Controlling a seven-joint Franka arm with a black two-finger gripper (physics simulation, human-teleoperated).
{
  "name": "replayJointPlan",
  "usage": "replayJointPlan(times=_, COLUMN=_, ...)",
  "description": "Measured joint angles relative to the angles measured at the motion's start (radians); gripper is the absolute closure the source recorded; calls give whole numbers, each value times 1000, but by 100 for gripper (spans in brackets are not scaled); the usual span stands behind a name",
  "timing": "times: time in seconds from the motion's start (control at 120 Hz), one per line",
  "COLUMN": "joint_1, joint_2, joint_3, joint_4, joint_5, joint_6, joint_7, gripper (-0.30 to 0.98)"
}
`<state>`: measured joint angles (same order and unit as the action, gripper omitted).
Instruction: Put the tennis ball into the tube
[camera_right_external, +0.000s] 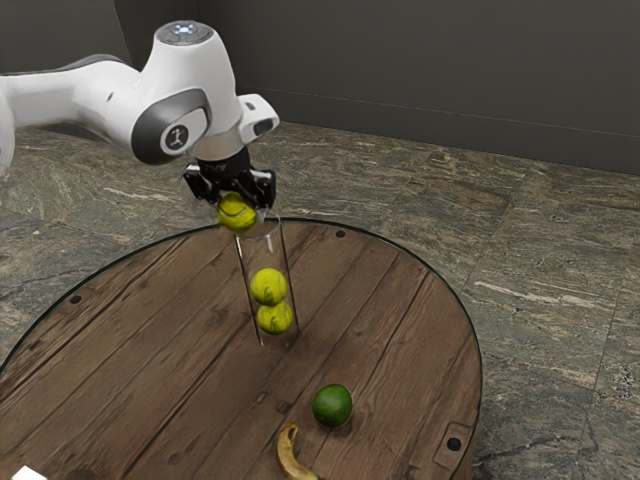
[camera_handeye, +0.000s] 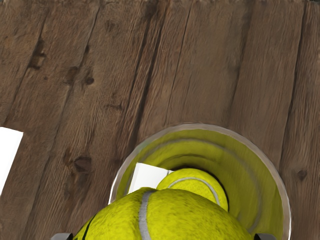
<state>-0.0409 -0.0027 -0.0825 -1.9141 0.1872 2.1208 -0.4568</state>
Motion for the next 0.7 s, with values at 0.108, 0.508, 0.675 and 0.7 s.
replayJointPlan(times=0.108, joint_1=13, joint_2=13, joint_3=-9, joint_4=12, joint_5=9, joint_6=18, joint_7=39, gripper=31)
replayJointPlan(times=0.508, joint_1=-30, joint_2=30, joint_3=-11, joint_4=44, joint_5=-35, joint_6=1, joint_7=144, gripper=8)
replayJointPlan(times=0.675, joint_1=-73, joint_2=-2, joint_3=5, joint_4=246, joint_5=-140, joint_6=-227, joint_7=238, gripper=4)
replayJointPlan(times=0.7, joint_1=-83, joint_2=-6, joint_3=11, joint_4=292, joint_5=-147, joint_6=-268, joint_7=252, gripper=3)
